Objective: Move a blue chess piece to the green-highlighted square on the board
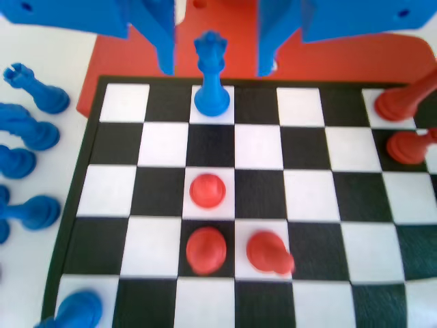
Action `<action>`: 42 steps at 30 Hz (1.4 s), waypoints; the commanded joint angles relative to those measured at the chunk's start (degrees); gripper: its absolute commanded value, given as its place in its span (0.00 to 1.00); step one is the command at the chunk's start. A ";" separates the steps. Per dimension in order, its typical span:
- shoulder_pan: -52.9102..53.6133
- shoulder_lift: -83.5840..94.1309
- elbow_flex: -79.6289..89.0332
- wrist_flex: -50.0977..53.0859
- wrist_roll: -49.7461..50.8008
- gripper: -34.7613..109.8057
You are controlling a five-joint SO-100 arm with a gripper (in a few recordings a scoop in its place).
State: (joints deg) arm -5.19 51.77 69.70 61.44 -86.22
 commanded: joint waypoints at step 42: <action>6.33 100.81 42.19 37.09 -11.07 0.25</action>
State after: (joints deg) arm -0.18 147.66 110.39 97.82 -95.62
